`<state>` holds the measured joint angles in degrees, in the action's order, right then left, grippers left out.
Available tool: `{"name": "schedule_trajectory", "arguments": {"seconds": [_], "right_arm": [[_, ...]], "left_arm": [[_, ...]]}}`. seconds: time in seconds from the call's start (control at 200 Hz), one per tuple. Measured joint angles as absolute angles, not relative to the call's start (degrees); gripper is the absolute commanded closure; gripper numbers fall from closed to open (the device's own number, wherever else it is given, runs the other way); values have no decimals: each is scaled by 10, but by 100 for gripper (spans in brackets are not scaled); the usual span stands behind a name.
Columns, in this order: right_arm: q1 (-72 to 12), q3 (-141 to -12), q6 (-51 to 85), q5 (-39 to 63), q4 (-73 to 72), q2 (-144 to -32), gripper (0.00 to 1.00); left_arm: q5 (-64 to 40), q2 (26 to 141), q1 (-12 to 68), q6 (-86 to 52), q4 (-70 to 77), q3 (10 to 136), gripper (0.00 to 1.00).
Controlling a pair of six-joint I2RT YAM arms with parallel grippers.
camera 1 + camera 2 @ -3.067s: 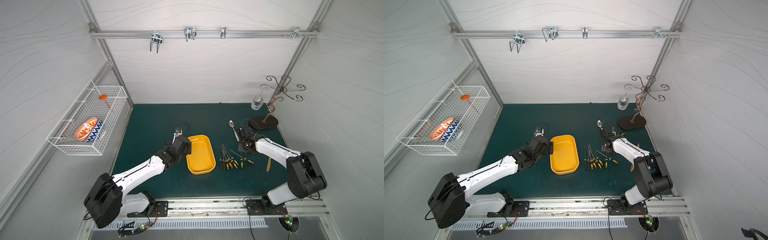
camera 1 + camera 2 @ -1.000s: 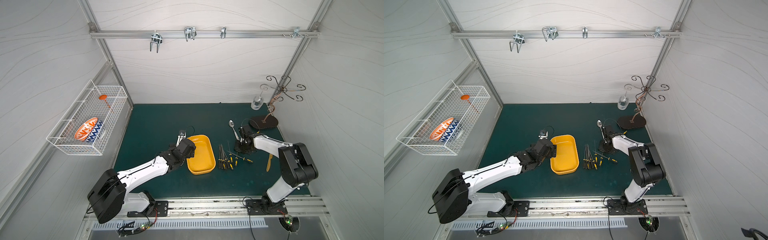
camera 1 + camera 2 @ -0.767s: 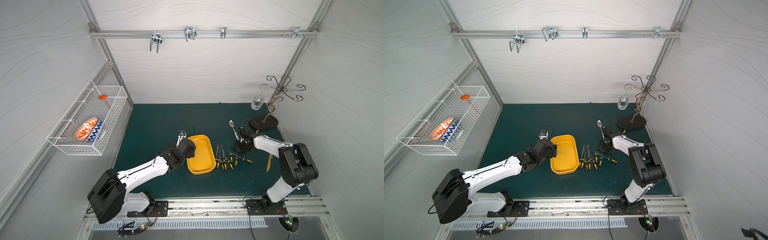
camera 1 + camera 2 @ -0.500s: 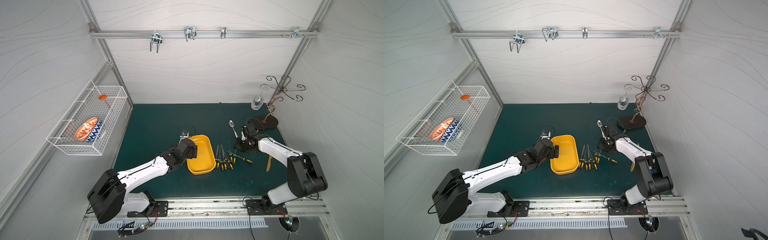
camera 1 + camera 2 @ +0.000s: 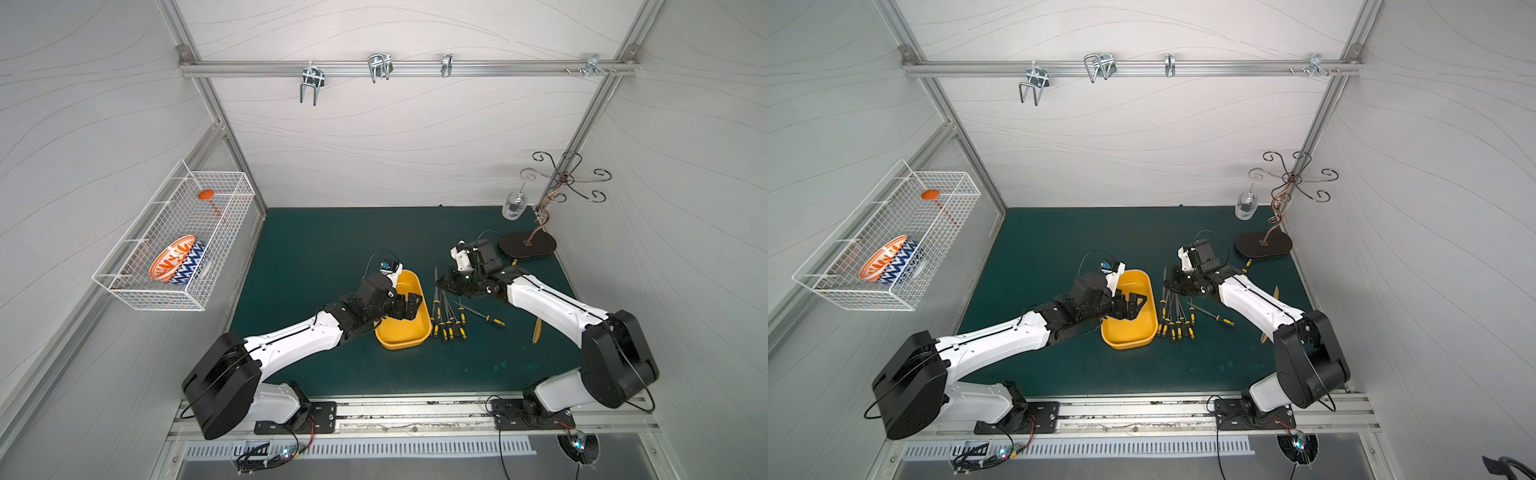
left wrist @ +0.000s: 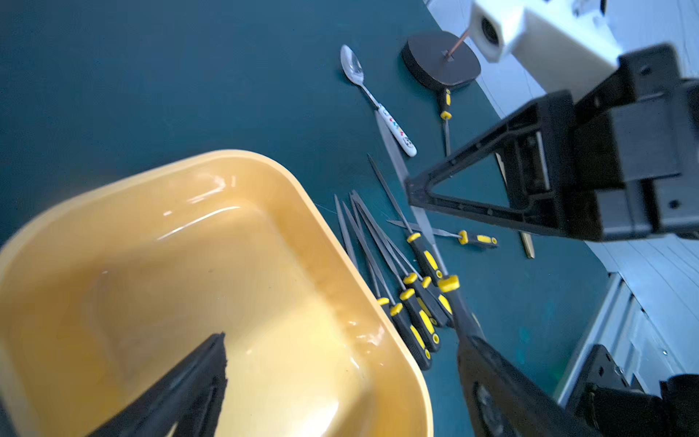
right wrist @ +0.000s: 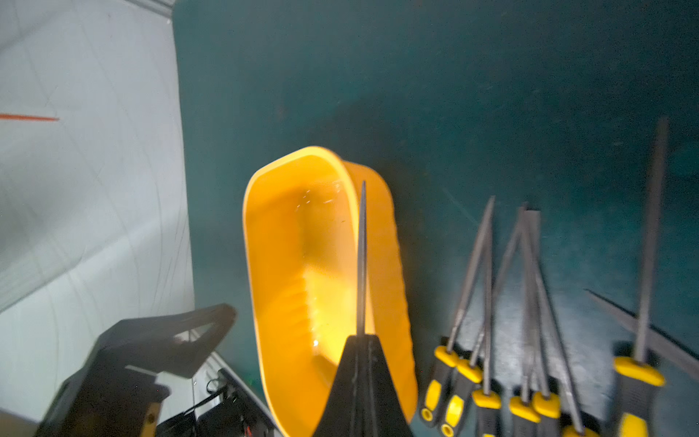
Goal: Put the file tool into the storage box
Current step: Place the file tool in the storage box.
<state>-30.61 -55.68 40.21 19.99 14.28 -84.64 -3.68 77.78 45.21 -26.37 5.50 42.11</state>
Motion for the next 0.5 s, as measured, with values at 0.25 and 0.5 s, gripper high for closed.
{"name": "schedule_trajectory", "arguments": {"seconds": [0.25,0.5], "right_arm": [[-342,-577,407,209,133,-864,100],[-358,-582,407,212,128,-867,100]], "left_arm": [[-74,810,469,-266,55,433,3],[-90,821,470,-265,65,455,11]]}}
